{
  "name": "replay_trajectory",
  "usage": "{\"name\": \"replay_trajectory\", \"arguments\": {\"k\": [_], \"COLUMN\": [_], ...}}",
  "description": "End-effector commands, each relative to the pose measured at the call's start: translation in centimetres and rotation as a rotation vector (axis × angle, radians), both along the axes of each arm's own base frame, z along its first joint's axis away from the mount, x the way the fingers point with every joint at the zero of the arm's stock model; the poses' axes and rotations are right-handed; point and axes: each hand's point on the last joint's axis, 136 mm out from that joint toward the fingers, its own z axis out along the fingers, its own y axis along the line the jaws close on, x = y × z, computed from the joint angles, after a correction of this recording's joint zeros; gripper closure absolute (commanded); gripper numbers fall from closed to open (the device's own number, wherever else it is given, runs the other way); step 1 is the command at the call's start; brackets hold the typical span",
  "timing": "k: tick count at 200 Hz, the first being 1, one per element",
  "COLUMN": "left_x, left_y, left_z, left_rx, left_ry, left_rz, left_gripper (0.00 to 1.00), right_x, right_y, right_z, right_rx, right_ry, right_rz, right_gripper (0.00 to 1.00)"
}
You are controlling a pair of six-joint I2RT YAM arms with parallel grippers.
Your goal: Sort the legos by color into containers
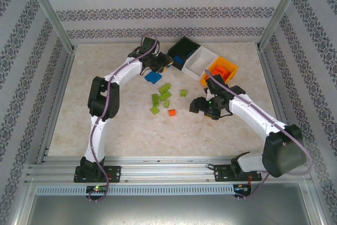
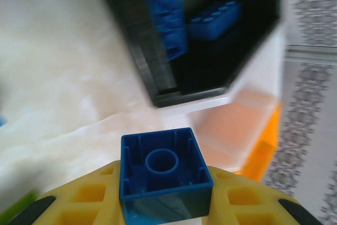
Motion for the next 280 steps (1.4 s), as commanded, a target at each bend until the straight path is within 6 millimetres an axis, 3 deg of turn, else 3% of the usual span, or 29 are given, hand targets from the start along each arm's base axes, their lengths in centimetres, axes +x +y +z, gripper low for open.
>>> {"name": "replay_trajectory", "arguments": {"k": [1,27,111,168,232,261,280], "left_x": [3.5,5.7,9.9,9.7,8.9,7.0,4.8], "left_y": [-2.7,-4.2,-5.9,-6.2,-6.0,-4.4,-2.2], "left_z": [5.1,5.8,2.8,1.2,2.4,2.6,2.7], "left_rx": [-0.177,-0.271,-0.307,-0.282,-0.247,-0.111,0.039], "left_ry": [-0.204,-0.251,-0.222,-0.202,-0.215,-0.181,-0.15], "left_rz": [-0.034,-0.035,0.039,0.033,-0.007,-0.066,-0.107], "left_gripper": [0.7,0.69,0.65,0.47,0.44,0.43,0.41], "right_x": [-0.9,-0.8,1.2,1.1,0.5,0.3,0.2], "right_y": [-1.6,-2.5,-4.5,-5.0,-4.9,-4.6,-4.0], "right_z": [0.6,1.5,3.1,2.6,2.2,2.1,1.6], "right_rx": [-0.038,-0.04,-0.068,-0.074,-0.056,-0.036,-0.02], "right_ry": [0.006,-0.004,-0.024,-0.009,-0.003,-0.005,0.002], "right_rz": [-0.037,-0.052,-0.053,-0.052,-0.064,-0.078,-0.076], "right_gripper": [0.25,0.25,0.25,0.24,0.24,0.24,0.24]}}
